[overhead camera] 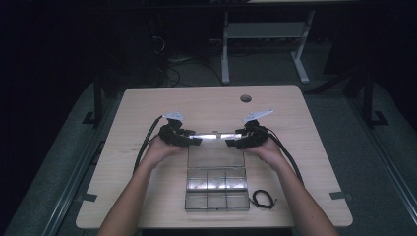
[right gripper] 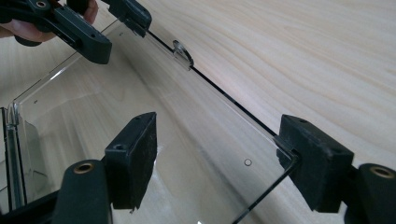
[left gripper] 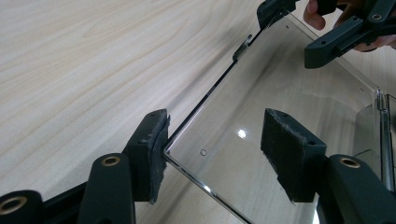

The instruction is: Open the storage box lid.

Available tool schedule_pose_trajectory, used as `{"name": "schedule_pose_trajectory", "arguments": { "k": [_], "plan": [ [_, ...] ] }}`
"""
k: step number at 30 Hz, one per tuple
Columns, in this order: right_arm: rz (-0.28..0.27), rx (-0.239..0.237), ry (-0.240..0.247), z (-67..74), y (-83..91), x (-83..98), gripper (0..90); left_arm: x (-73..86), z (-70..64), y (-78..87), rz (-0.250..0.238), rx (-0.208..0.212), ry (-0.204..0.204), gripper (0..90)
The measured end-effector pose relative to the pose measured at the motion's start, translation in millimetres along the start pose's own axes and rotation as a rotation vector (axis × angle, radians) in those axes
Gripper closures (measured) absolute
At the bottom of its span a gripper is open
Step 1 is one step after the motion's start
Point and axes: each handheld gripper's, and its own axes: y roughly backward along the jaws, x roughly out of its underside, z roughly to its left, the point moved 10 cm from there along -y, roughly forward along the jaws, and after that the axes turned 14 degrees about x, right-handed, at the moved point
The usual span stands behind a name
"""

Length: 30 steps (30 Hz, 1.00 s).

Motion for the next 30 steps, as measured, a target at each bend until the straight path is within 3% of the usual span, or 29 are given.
{"name": "schedule_pose_trajectory", "arguments": {
  "k": [12, 30],
  "plan": [
    [0.021, -0.035, -0.034, -1.5, -5.8, 6.3, 28.9, 6.8, 4.3, -3.4, -0.004, 0.037, 0.037, 41.5],
    [0.051, -0.064, -0.059, -3.2, -14.1, 15.6, 29.0, 16.8, 11.2, -9.7, 0.005, 0.050, 0.066, 42.6]
  ]
}}
